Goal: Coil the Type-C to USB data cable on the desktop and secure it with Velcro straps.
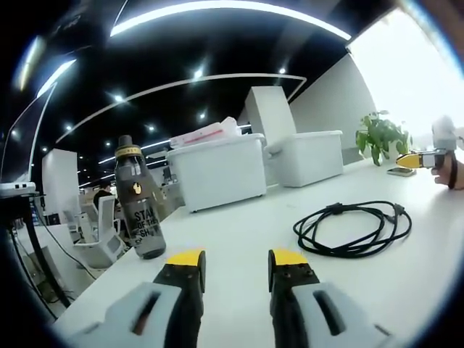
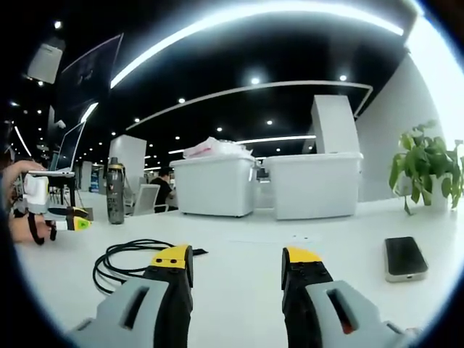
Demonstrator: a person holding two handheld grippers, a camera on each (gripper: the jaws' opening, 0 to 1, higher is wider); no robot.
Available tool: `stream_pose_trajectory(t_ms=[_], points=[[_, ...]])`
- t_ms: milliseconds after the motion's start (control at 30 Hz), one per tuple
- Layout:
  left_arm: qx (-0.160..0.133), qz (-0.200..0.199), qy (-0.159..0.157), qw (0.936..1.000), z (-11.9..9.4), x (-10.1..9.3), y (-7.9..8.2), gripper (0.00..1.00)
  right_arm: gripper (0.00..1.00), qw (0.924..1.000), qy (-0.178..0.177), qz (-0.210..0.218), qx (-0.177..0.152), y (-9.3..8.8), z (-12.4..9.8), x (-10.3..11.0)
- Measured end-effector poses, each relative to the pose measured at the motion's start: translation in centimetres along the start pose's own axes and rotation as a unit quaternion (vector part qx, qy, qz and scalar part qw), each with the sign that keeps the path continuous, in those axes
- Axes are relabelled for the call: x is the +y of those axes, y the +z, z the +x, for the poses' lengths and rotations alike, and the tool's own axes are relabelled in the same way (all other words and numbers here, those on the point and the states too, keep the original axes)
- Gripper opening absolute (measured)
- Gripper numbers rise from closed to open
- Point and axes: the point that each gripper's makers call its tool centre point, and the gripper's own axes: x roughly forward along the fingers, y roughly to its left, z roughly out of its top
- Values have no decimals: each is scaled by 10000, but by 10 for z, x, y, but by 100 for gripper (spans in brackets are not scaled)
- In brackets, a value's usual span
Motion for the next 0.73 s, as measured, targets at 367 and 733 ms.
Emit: stream_pose_trajectory(t_ms=[367, 733], points=[[9, 6, 0, 10000, 0, 0, 0, 36, 48, 10000, -5, -22, 2, 0, 1, -1], [24, -8, 6, 10000, 1, 1, -1, 36, 48, 10000, 5, -12, 9, 0, 1, -1]])
